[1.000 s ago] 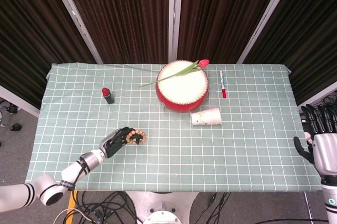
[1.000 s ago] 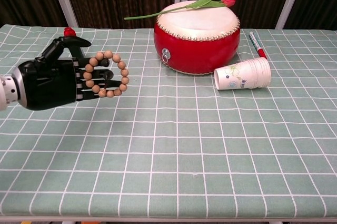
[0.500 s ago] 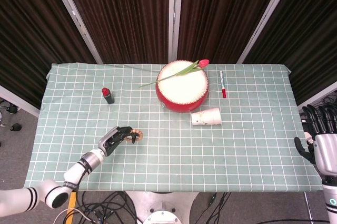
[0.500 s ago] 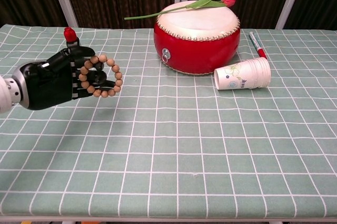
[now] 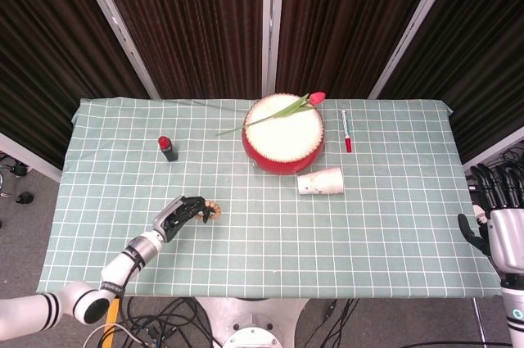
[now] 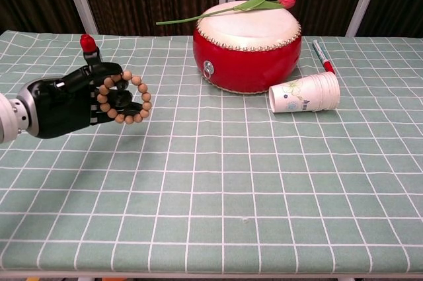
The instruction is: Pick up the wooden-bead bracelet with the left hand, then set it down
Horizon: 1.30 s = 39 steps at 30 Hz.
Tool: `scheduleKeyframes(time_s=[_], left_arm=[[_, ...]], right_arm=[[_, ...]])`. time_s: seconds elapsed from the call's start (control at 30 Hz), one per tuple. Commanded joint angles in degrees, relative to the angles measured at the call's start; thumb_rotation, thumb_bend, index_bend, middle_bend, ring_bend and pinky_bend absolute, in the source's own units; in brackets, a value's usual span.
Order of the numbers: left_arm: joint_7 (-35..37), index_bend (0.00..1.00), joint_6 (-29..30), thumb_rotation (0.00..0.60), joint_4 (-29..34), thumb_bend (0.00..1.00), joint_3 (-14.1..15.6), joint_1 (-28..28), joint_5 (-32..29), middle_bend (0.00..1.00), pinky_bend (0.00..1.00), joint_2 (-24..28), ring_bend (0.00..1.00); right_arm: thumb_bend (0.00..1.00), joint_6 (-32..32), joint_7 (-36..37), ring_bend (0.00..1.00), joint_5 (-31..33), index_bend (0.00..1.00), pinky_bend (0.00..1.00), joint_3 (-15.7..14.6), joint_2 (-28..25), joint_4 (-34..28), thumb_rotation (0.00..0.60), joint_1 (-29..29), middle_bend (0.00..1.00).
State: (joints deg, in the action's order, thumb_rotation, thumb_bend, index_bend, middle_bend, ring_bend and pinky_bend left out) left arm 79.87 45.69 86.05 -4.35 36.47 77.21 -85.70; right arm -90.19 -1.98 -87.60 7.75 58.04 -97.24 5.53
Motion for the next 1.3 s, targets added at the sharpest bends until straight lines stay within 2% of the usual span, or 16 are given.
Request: scheduleKeyframes(time_s=[0.03, 0.2, 0.4, 0.67, 0.77, 0.83, 0.93, 1.0, 1.17, 1.23, 1.3], left_arm=[[-0.2, 0.63, -0.1, 0.367, 0.0, 0.45, -0.3, -0.3, 0.1, 0.67, 0.07, -0.1, 0.33], [-0.8, 0.63, -0.1, 0.338, 0.2, 0.47, -0.8, -0.9, 0.4, 0.67, 0.07, -0.2, 0.33], [-1.4, 0.62, 0.0, 0.287, 0.4, 0.56, -1.3, -1.5, 1.0, 0.64, 0.07, -0.3, 0.33], [-2.6, 0.57, 0.6, 0.274, 0.2, 0.61, -1.5, -1.9, 2.1, 0.61, 0.07, -0.7, 0.33], [-2.9, 0.53, 0.7, 0.318, 0.0, 0.63, -1.5, -1.9, 2.8, 0.59, 0.07, -0.9, 0.33], [-2.8, 0.51, 0.8, 0.371, -0.2, 0.65, -1.5, -1.9, 3.1, 0.57, 0.07, -1.0, 0.33], [-2.9, 0.48, 0.9, 0.485, -0.6, 0.68, -1.4, -1.9, 3.7, 0.56, 0.07, -1.2, 0.33], [-2.7, 0.47, 0.8, 0.527, -0.7, 0.7, -1.5, -1.9, 3.6, 0.55, 0.07, -1.3, 0.33], [-2.3, 0.45, 0.8, 0.575, -0.7, 0.75, -1.9, -1.9, 3.5, 0.54, 0.07, -1.1, 0.32], [-2.2, 0.44, 1.1, 0.536, -0.7, 0.75, -1.9, -2.0, 3.7, 0.54, 0.07, -1.0, 0.32], [-2.0, 0.44, 1.7, 0.401, -0.6, 0.72, -2.1, -2.3, 3.6, 0.53, 0.07, -1.1, 0.32]], right_arm=[[0.27, -0.1, 0.1, 0.0, -0.1, 0.0, 0.0, 0.0, 0.0, 0.1, 0.6, 0.0, 0.08], [0.27, -0.3, 0.2, 0.0, -0.2, 0.0, 0.0, 0.0, 0.0, 0.2, 0.6, -0.1, 0.09], [0.27, -0.5, 0.4, 0.0, -0.4, 0.0, 0.0, 0.0, 0.0, 0.2, 0.6, -0.2, 0.09], [0.27, -0.5, 0.6, 0.0, -0.2, 0.0, 0.0, 0.1, 0.0, 0.3, 0.6, -0.2, 0.09], [0.27, -0.4, 0.8, 0.0, -0.1, 0.0, 0.0, 0.1, 0.0, 0.3, 0.6, -0.2, 0.09], [0.27, -0.3, 0.9, 0.0, 0.0, 0.0, 0.0, 0.2, -0.1, 0.3, 0.6, -0.1, 0.09], [0.27, -0.2, 0.9, 0.0, 0.1, 0.0, 0.0, 0.2, -0.1, 0.3, 0.6, 0.0, 0.09], [0.27, -0.1, 0.8, 0.0, 0.1, 0.0, 0.0, 0.2, -0.1, 0.2, 0.6, 0.0, 0.09], [0.27, -0.1, 0.8, 0.0, 0.1, 0.0, 0.0, 0.2, 0.0, 0.2, 0.6, 0.0, 0.09], [0.27, 0.0, 0.8, 0.0, 0.1, 0.0, 0.0, 0.2, 0.0, 0.2, 0.6, 0.1, 0.09], [0.27, 0.0, 0.8, 0.0, 0.1, 0.0, 0.0, 0.2, 0.0, 0.2, 0.6, 0.1, 0.09]])
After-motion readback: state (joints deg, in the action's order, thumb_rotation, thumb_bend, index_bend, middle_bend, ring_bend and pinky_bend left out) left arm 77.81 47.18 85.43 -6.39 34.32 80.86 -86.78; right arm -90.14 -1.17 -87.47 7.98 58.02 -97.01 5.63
